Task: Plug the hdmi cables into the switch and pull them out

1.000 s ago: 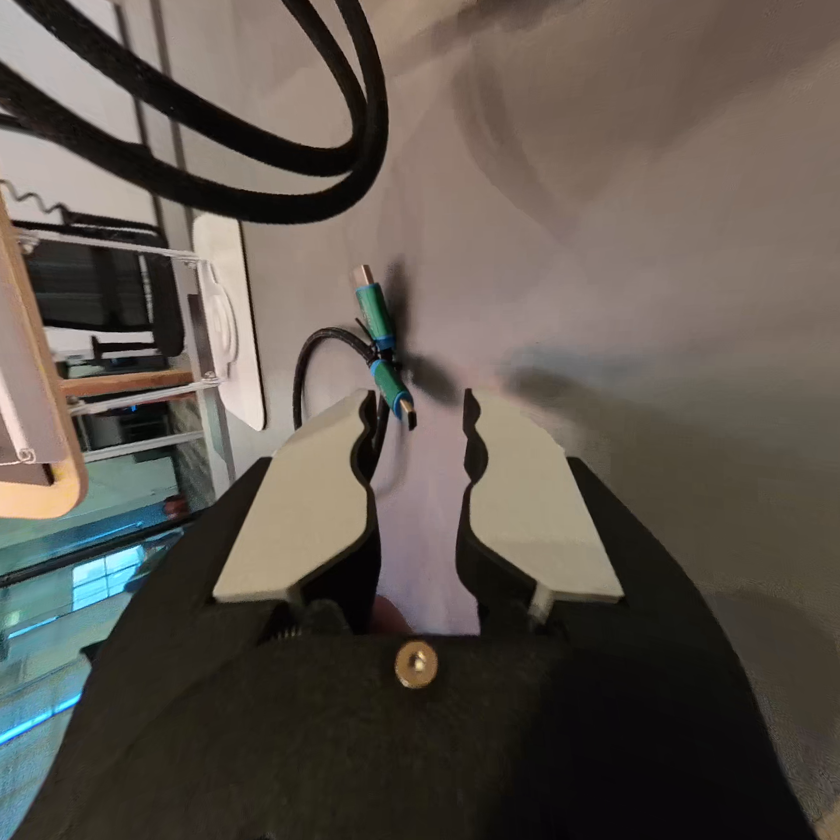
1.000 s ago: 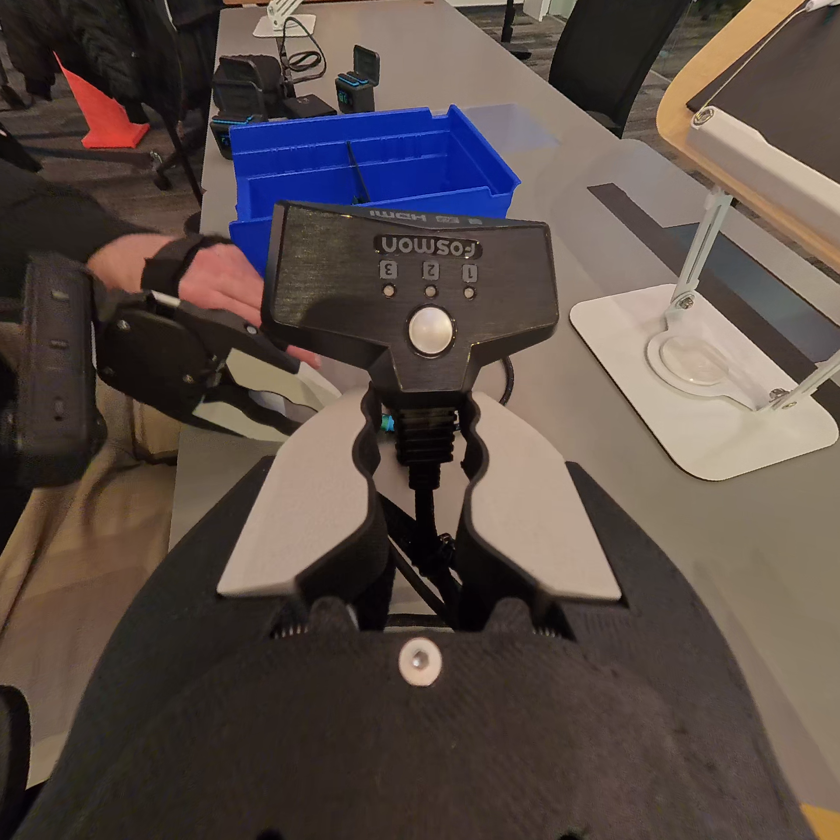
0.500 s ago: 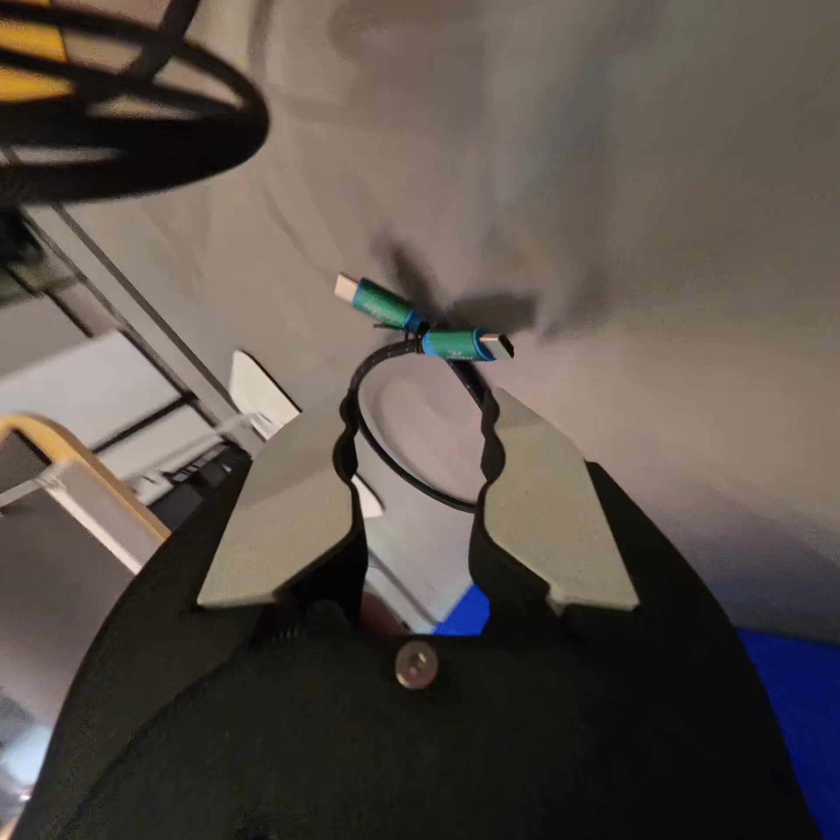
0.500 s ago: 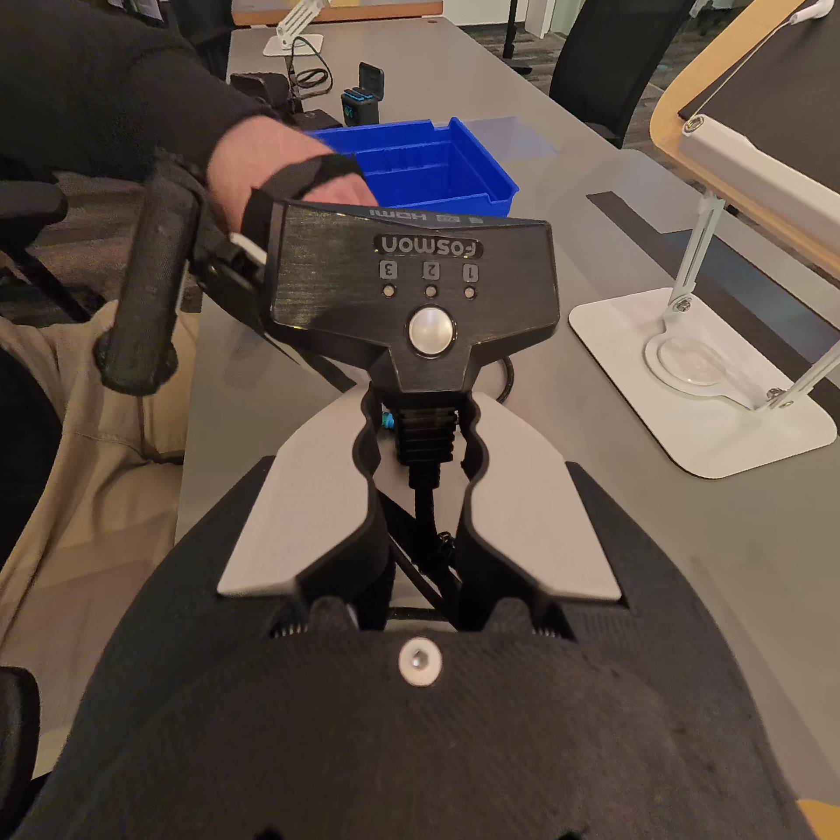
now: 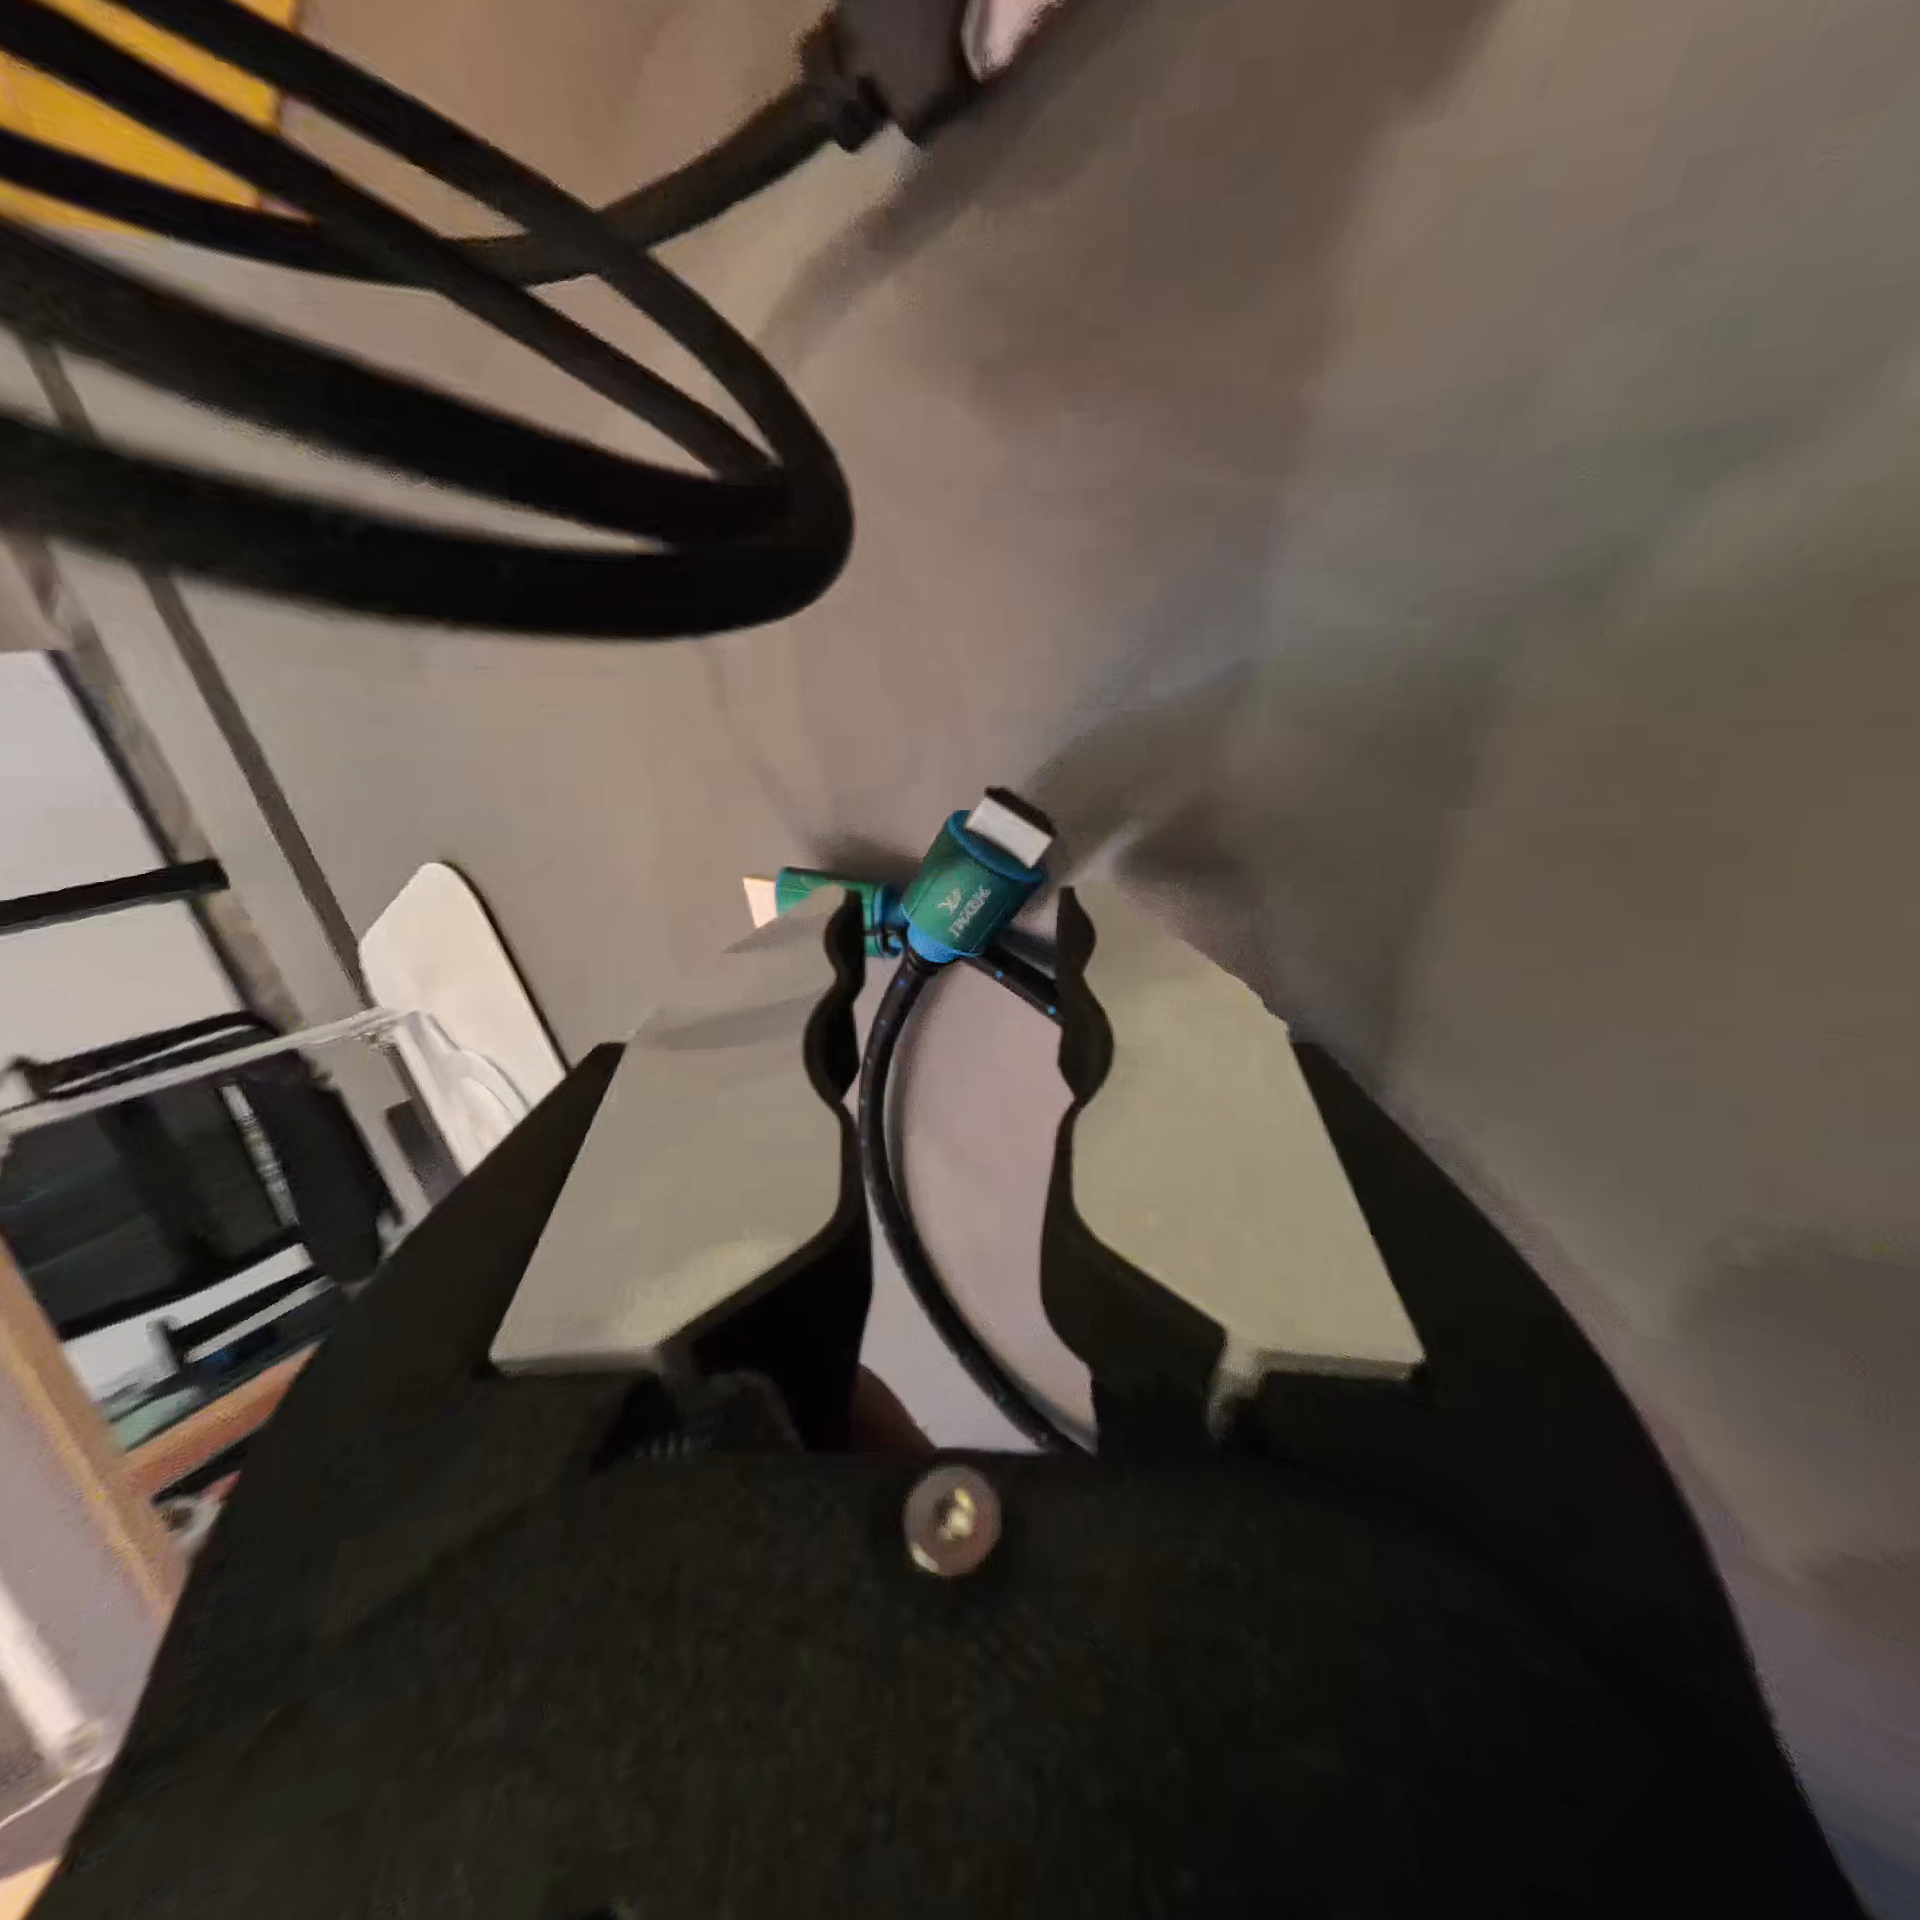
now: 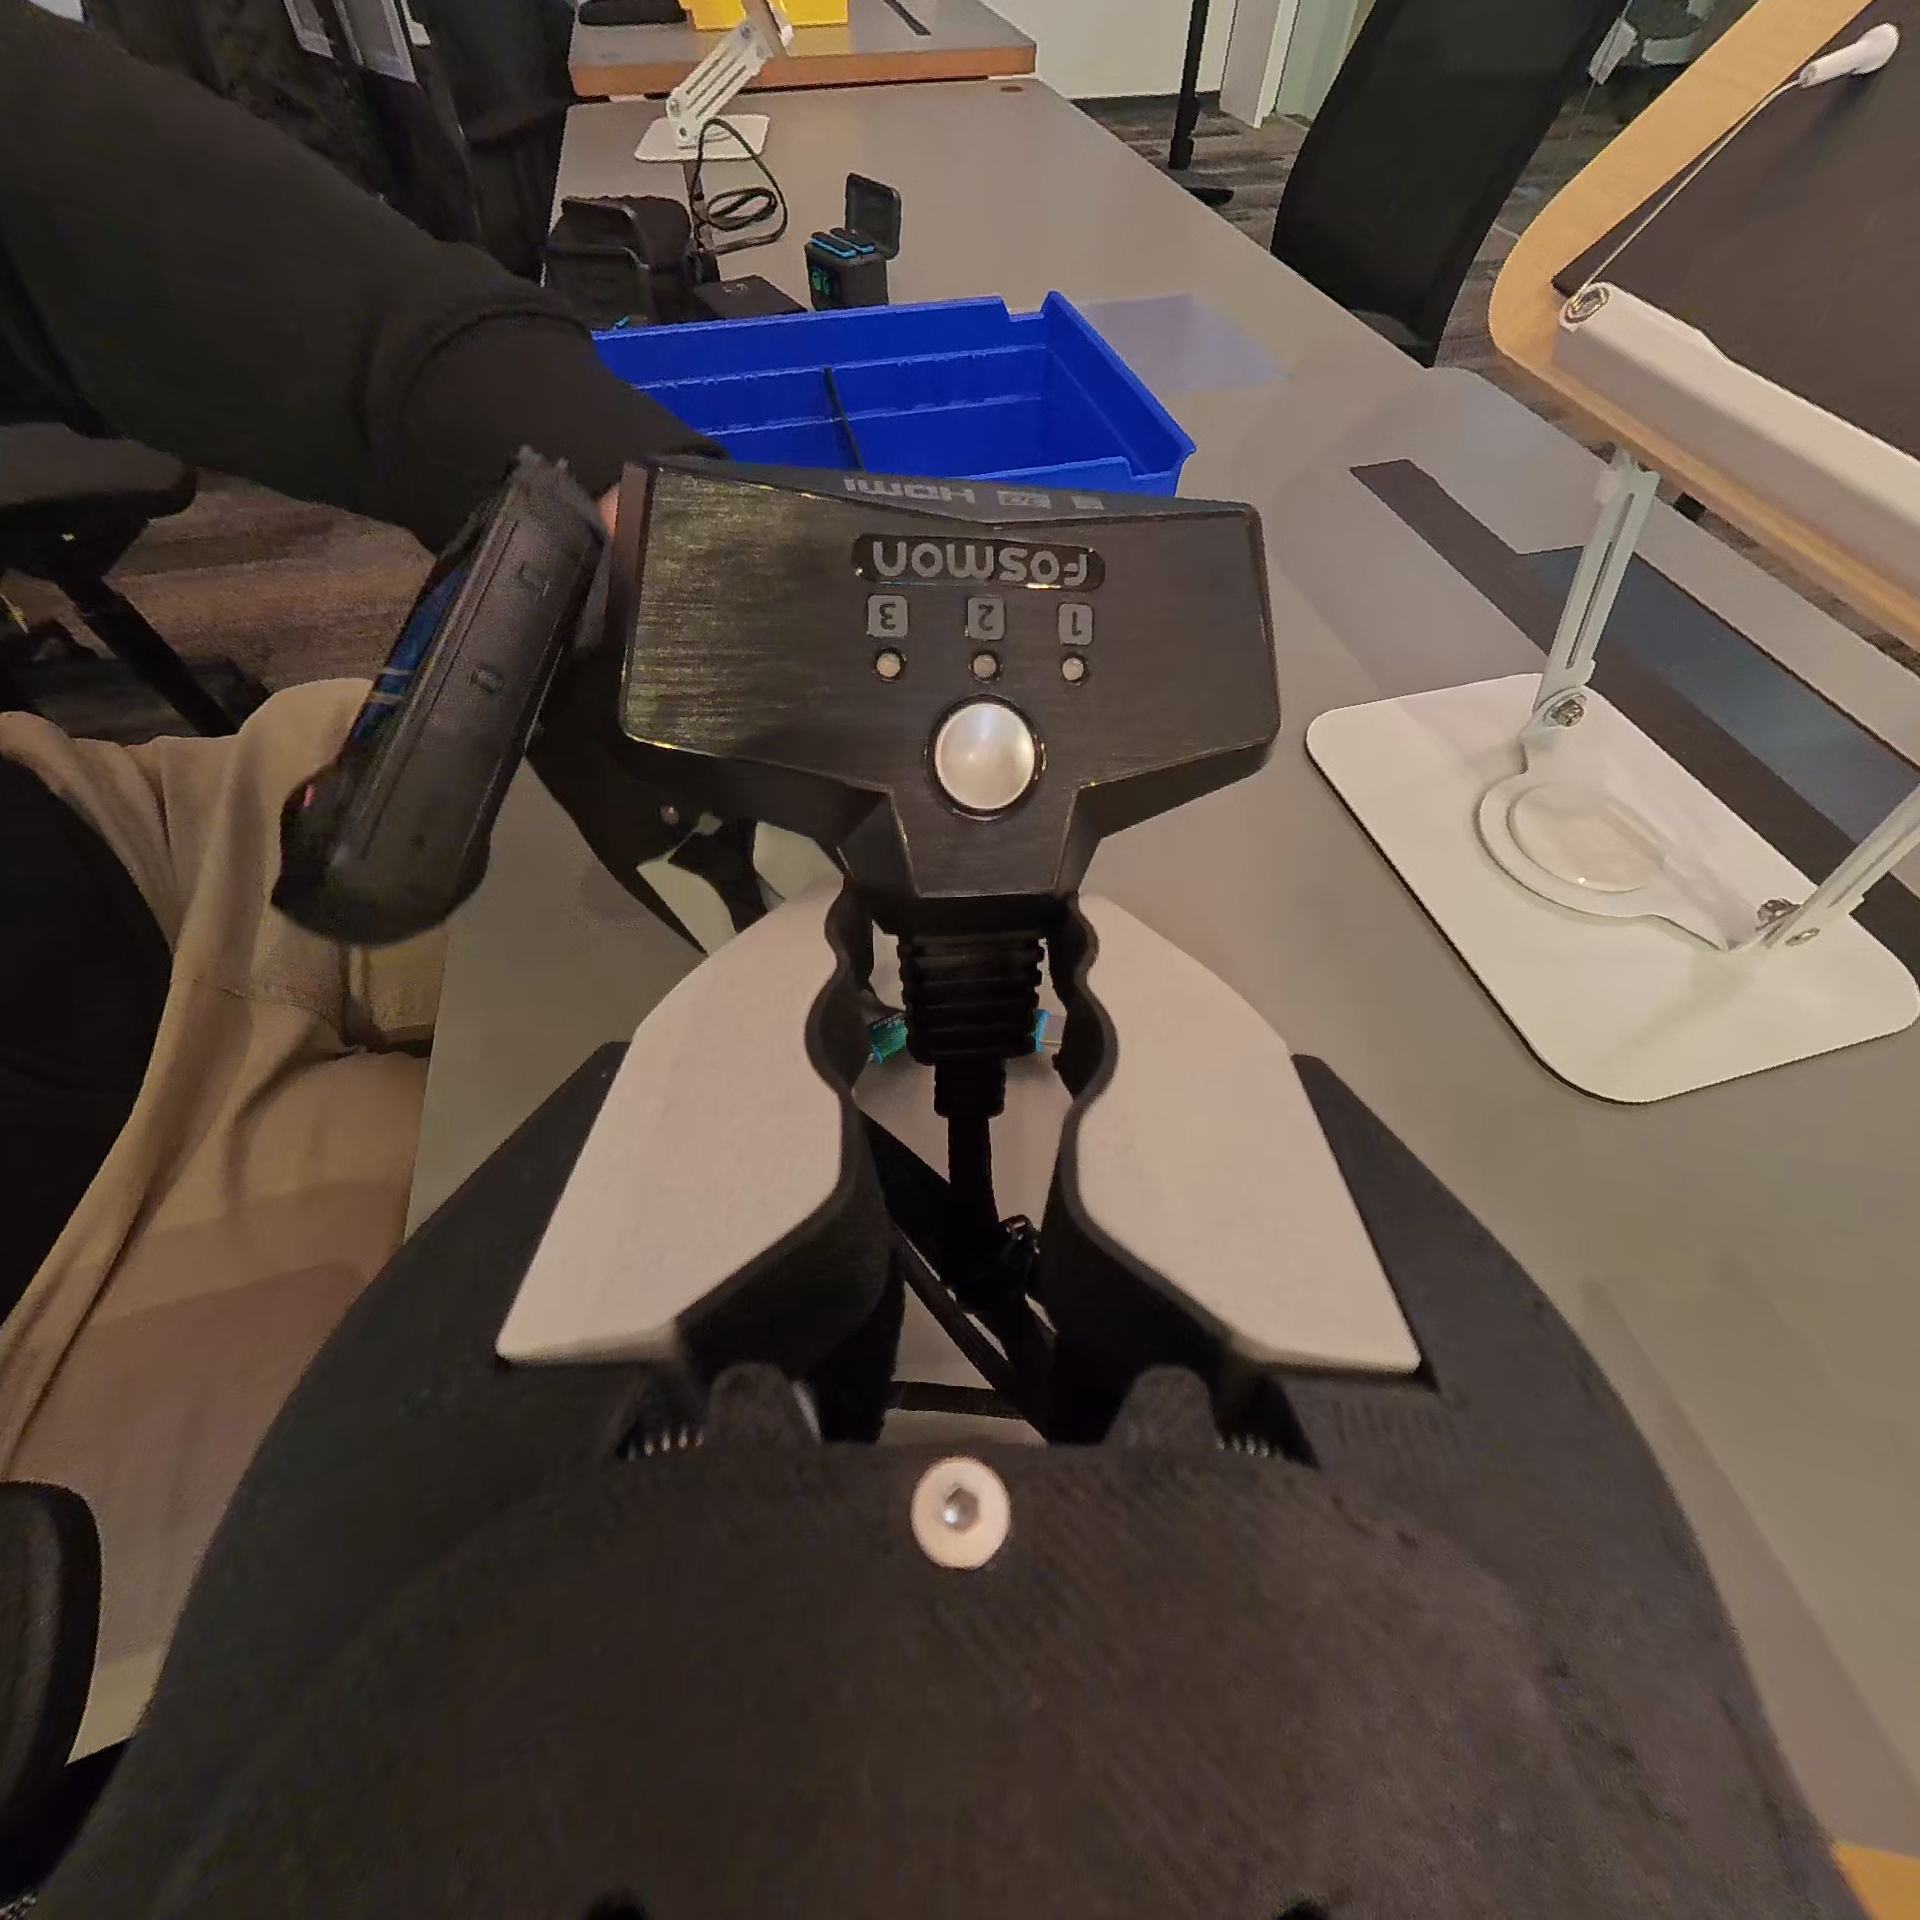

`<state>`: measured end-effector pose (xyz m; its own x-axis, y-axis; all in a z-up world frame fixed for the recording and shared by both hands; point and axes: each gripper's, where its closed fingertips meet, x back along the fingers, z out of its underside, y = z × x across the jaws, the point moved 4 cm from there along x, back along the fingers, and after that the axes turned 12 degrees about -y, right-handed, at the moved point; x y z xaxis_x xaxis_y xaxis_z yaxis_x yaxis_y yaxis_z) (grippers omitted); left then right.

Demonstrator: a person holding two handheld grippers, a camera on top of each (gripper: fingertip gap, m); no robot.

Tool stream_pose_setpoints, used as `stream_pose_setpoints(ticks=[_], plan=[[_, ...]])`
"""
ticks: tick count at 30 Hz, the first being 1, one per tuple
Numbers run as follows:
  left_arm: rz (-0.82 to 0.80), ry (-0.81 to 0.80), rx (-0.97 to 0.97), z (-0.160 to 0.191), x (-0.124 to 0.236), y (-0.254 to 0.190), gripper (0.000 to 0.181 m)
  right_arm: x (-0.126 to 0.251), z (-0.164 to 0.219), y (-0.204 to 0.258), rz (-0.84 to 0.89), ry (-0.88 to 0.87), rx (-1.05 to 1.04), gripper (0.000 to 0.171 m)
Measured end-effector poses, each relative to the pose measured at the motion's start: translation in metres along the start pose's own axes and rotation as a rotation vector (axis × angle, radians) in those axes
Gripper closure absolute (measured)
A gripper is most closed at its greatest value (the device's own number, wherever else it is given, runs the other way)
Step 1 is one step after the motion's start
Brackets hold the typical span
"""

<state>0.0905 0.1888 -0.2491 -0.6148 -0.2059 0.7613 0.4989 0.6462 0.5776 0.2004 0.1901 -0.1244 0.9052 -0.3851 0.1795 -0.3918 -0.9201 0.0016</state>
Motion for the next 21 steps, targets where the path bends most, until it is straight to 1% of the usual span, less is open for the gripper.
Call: stream_pose_setpoints(ticks=[4,7,9,13,15,19,21], plan=[[0.049,-0.092,0.03,0.0,0.005,0.001,0.144,0.0,-0.001,-0.001,0.0,-0.007,-0.008,0.138],[0.097,-0.107,0.001,0.001,-0.002,-0.005,0.146,0.0,0.001,-0.001,0.0,-0.003,-0.012,0.138],[0.101,-0.101,0.008,0.003,-0.008,-0.004,0.149,0.001,0.002,-0.001,0.003,0.0,-0.012,0.138],[0.1,-0.128,0.118,0.006,-0.015,0.005,0.152,0.003,0.0,-0.002,0.006,-0.009,-0.015,0.139],[0.097,-0.108,0.17,0.011,-0.018,0.01,0.154,0.004,0.0,-0.002,0.005,-0.012,-0.016,0.138],[0.116,-0.091,0.361,0.024,-0.023,0.02,0.155,0.004,0.0,-0.002,0.001,-0.009,-0.016,0.138],[0.13,-0.092,0.437,0.027,-0.025,0.022,0.152,0.004,0.0,-0.002,0.002,-0.004,-0.014,0.138]])
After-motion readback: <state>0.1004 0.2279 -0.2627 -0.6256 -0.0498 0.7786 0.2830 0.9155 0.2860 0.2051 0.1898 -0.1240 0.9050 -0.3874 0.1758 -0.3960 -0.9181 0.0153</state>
